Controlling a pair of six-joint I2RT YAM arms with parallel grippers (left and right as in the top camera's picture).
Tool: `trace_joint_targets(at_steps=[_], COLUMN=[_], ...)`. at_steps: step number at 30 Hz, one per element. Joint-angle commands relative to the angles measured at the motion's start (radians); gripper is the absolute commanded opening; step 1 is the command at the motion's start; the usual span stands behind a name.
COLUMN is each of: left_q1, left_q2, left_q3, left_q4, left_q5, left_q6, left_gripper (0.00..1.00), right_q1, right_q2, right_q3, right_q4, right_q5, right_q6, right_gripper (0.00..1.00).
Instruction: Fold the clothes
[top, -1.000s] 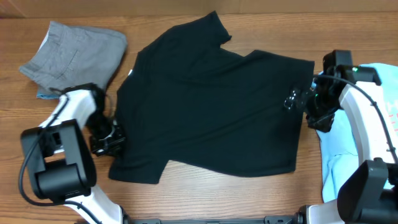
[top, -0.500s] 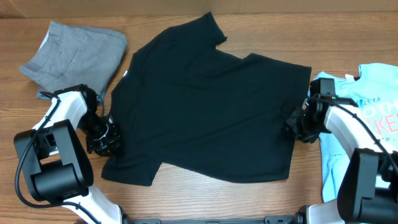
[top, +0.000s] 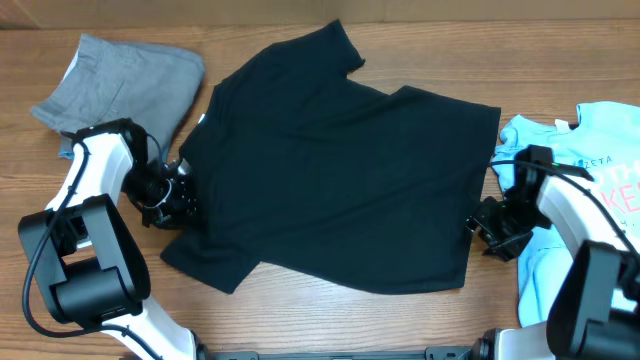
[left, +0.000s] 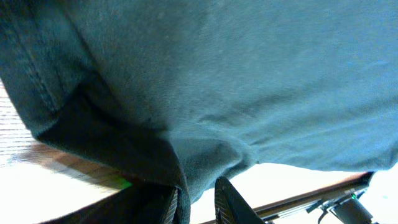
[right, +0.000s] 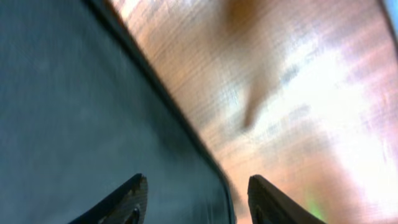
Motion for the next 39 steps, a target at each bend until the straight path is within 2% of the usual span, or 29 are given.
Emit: trace_joint_targets(at_steps=[1, 4, 7, 8, 11, 13, 19, 23, 27, 29, 33, 37, 39], left_q1=[-0.006, -0.006, -0.007, -0.007, -0.007, -0.007, -0.007, -0.007, -0.007, -0.007, -0.007, -0.007, -0.007], left_q2=[-0.014, -0.014, -0.014, -0.014, -0.014, -0.014, -0.014, -0.014, -0.014, -0.014, -0.014, -0.014, -0.014], left_q3=[0.049, 0.052, 0.052, 0.052, 0.052, 0.052, 0.052, 0.052, 0.052, 0.052, 0.052, 0.052, 0.052], left_q4=[-0.026, -0.027, -0.027, -0.027, -0.025, -0.025, -0.027, -0.024, -0.024, -0.024, -0.024, -0.027, -0.027], left_q5=[0.036, 0.036, 0.036, 0.036, 0.036, 0.037, 0.037, 0.037, 0.037, 0.037, 0.037, 0.037, 0.037], left_q6=[0.047, 0.05, 0.056, 0.057, 0.06, 0.06, 0.06, 0.06, 0.06, 0.06, 0.06, 0.06, 0.06], left_gripper=[0.22, 0.22, 0.23, 0.23, 0.24, 0.24, 0.24, 0.25, 0.25, 0.25, 0.25, 0.25, 0.26], right_q1=[-0.02, -0.016, -0.013, -0.013, -0.006, 0.0, 0.012, 0.012, 0.012, 0.012, 0.002, 0.0, 0.0], right_q2=[-0.114, -0.143, -0.142, -0.142, -0.142, -0.138, -0.127, -0.108, -0.089, -0.088, -0.089, -0.092, -0.092], right_q3=[0.035, 0.025, -0.014, -0.037, -0.117, -0.176, -0.313, -0.334, -0.327, -0.306, -0.21, -0.086, -0.054], right_q4=[-0.072, -0.108, -0.08, -0.035, 0.141, 0.251, 0.513, 0.669, 0.874, 0.924, 0.883, 0.573, 0.402], right_q5=[-0.095, -0.094, -0.093, -0.106, -0.177, -0.219, -0.204, -0.125, -0.14, -0.15, -0.278, -0.3, -0.227], right_q6=[-0.048, -0.029, 0.019, 0.018, -0.009, 0.002, 0.17, 0.288, 0.352, 0.354, 0.239, 0.148, 0.113], right_gripper=[0.56, 0.56, 0.5, 0.48, 0.33, 0.28, 0.11, 0.06, 0.05, 0.05, 0.08, 0.11, 0.11])
